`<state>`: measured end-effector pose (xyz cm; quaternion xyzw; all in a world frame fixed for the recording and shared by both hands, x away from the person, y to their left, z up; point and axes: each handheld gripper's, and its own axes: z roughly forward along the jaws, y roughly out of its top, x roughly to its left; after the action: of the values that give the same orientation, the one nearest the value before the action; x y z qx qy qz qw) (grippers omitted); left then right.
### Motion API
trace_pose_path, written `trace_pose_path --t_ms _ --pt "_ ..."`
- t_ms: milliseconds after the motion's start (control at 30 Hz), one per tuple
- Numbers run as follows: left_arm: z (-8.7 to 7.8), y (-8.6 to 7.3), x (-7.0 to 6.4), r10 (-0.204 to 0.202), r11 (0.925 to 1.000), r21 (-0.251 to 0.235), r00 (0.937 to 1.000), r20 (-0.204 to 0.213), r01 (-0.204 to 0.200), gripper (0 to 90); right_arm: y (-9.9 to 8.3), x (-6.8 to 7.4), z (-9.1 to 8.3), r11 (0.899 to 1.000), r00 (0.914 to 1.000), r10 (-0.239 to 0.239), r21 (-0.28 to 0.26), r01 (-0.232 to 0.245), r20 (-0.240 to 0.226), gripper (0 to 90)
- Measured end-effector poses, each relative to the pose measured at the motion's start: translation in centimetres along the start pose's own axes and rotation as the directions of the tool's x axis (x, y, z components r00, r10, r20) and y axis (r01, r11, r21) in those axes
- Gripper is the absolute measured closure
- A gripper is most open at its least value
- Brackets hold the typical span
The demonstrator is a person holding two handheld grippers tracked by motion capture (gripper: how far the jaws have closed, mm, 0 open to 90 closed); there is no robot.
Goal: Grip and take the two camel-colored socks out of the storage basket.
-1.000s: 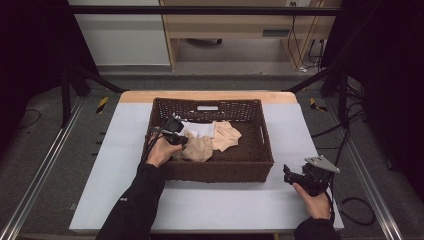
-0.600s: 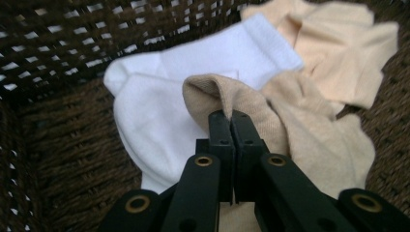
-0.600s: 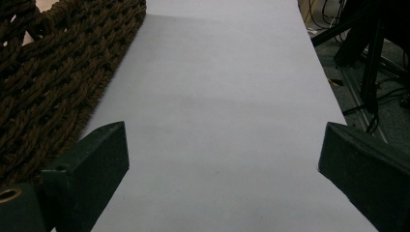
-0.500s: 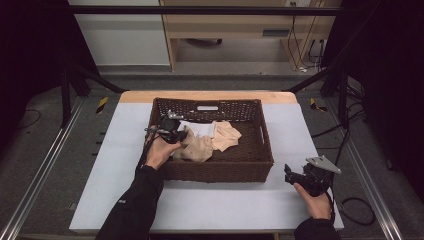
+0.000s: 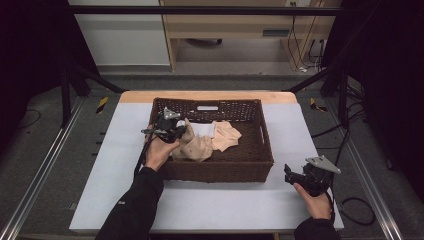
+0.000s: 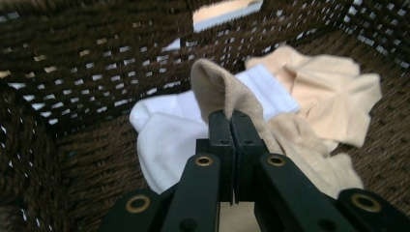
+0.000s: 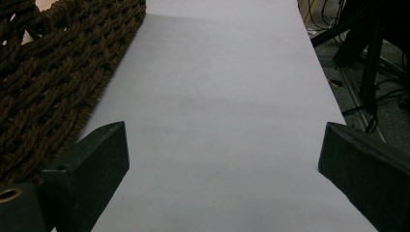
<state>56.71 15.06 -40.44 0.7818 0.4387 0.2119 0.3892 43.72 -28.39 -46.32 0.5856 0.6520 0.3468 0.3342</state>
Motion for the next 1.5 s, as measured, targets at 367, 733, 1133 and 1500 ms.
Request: trace_pose_path --t_ms 367,733,1133,1500 --pt "-1.7 0.9 0.0 -0.017 0.9873 -0.157 0.9996 0.022 0.02 88.7 0.0 0.0 0.0 1.0 1.0 0.001 -0.001 -0.001 0.0 4.4" --pt "-5.7 2.4 0.0 -0.045 0.9418 -0.329 0.9963 0.074 0.066 88.8 0.0 -0.1 0.0 1.0 1.0 -0.002 -0.005 0.002 0.002 4.4" --pt "-10.2 3.4 -2.2 0.028 0.9112 -0.411 0.9896 0.141 0.033 88.7 0.0 -0.2 -0.1 1.0 1.0 0.009 -0.005 -0.009 0.001 4.4" --pt "-13.8 3.1 -4.6 0.093 0.8861 -0.463 0.9754 0.2 0.011 88.7 0.0 -0.2 -0.2 1.0 1.0 0.005 -0.009 -0.005 0.004 4.4"
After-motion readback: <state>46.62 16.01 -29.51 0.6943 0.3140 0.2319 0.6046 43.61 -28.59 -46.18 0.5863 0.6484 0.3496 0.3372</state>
